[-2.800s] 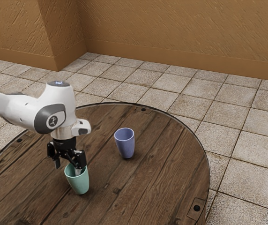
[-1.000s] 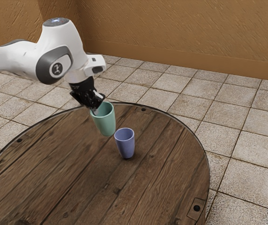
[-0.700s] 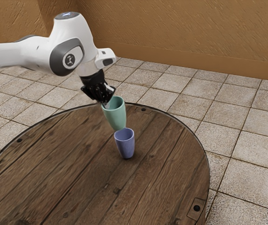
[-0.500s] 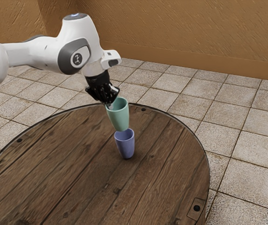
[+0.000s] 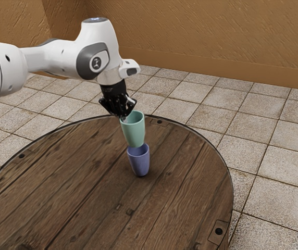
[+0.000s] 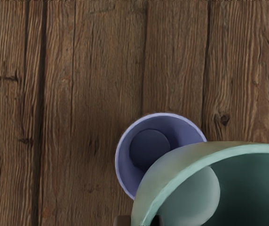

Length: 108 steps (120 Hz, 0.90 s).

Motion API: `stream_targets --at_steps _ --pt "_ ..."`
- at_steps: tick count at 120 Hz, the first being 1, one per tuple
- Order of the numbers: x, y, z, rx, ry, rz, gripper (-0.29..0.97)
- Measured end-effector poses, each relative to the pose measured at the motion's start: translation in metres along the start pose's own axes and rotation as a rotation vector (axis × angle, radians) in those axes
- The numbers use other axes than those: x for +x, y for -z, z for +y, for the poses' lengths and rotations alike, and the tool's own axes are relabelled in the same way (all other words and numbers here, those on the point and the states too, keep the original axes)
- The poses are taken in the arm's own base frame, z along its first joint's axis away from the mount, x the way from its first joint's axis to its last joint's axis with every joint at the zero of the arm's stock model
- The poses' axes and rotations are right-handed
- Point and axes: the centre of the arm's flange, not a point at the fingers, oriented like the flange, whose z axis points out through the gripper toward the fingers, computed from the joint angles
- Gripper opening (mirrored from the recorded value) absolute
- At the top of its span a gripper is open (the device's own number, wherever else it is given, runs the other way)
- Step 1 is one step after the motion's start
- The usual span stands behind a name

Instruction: Place the left cup onto the right cup

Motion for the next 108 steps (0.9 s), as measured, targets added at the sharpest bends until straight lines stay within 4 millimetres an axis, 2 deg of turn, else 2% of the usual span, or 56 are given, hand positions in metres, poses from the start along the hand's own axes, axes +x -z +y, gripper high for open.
stream_targets --at_steps 31,108 --pt "0.012 -0.011 -0.013 0.005 0.014 -0.013 -0.11" --pt "0.018 -0.037 -0.015 -0.01 0.014 -0.039 -0.11"
